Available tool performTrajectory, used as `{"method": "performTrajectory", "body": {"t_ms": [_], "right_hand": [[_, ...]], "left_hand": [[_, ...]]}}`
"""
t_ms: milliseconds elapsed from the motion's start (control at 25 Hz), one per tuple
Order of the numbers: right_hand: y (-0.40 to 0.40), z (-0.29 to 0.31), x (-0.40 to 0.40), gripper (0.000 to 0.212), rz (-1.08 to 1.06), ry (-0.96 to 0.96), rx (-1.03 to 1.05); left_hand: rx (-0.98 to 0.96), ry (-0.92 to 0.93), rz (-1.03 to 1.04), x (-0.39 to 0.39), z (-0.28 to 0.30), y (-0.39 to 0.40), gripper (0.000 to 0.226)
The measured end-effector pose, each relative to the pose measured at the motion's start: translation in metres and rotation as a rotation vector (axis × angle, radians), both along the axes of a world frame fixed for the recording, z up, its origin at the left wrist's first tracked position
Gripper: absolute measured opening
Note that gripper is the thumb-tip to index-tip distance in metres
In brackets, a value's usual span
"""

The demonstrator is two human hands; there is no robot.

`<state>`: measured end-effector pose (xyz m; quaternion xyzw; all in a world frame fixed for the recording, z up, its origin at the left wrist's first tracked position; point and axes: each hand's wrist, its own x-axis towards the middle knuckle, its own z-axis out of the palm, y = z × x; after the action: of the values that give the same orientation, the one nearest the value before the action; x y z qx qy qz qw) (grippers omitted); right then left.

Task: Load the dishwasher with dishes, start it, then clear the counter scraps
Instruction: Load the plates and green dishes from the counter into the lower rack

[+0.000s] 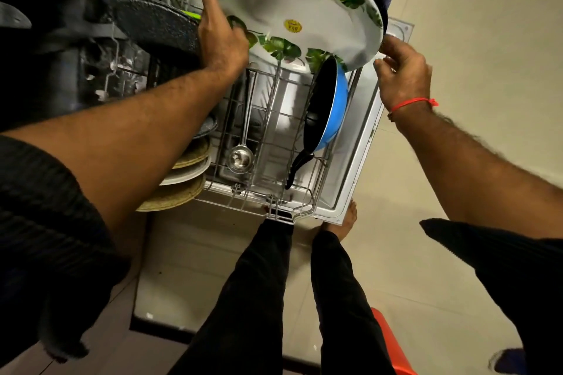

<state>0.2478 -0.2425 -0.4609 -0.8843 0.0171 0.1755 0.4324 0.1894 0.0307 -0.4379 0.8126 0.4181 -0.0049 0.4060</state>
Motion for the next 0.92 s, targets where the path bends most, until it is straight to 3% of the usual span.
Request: {"method": "performTrajectory", "body": {"t_ms": [400,680,920], "right_hand": [[0.03,0.042,-0.032,0.041,0.016,-0.304,0.01],[0.077,0.087,-0.099,0.038,0.238,-0.217,0.215],[0.08,0.189,-0.171,0.041,0.5,-0.078,0.303]], "left_hand": [[-0.048,-0.105,-0.041,-0.061,0.017,-0.023,0.062],[0.03,-0.183,0.006,-0.138,0.083,-0.053,0.041],[0.175,-0.268,0.179,-0.25,0.191,-0.09,0.026]]}}
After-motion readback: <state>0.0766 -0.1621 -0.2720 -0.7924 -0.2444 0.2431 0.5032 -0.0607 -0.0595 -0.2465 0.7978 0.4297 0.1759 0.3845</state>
